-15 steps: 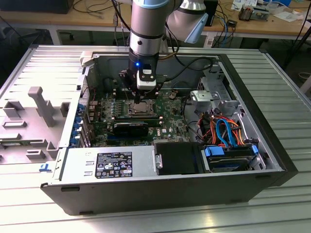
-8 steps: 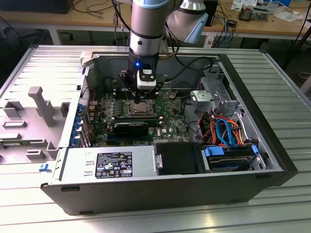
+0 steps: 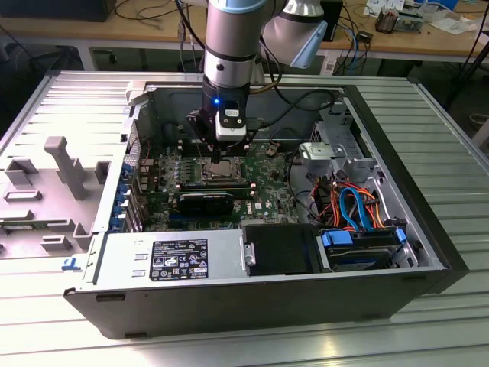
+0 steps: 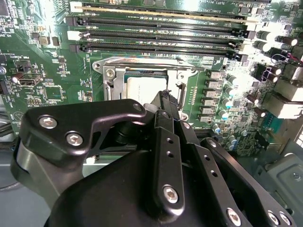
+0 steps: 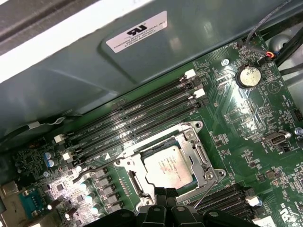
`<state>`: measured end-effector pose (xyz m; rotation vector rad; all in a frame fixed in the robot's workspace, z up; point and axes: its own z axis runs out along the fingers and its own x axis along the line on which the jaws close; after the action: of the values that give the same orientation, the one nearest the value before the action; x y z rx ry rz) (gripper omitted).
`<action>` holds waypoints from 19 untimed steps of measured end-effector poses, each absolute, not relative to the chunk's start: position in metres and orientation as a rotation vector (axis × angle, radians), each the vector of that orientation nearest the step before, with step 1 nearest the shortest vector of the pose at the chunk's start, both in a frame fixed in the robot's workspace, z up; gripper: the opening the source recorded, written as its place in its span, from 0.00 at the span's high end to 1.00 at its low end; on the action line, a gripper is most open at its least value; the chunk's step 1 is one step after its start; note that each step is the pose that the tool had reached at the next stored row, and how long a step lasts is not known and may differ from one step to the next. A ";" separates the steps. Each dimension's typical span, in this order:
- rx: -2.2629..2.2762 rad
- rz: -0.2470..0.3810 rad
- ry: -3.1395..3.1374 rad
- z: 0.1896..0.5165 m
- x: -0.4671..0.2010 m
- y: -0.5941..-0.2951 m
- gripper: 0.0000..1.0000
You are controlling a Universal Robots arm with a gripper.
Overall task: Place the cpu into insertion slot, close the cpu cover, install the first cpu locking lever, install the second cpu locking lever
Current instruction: 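Install the first cpu locking lever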
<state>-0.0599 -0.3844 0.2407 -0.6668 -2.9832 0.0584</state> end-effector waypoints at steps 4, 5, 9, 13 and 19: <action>-0.658 0.059 -2.985 0.241 -0.060 -0.384 0.89; -0.648 0.059 -2.988 0.241 -0.060 -0.384 0.89; -0.580 0.062 -3.002 0.241 -0.060 -0.384 0.89; -0.475 0.067 -3.022 0.241 -0.060 -0.384 0.89; -0.350 0.072 -3.041 0.241 -0.060 -0.384 0.89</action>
<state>-0.0599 -0.3844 0.2407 -0.3501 -3.0408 0.0718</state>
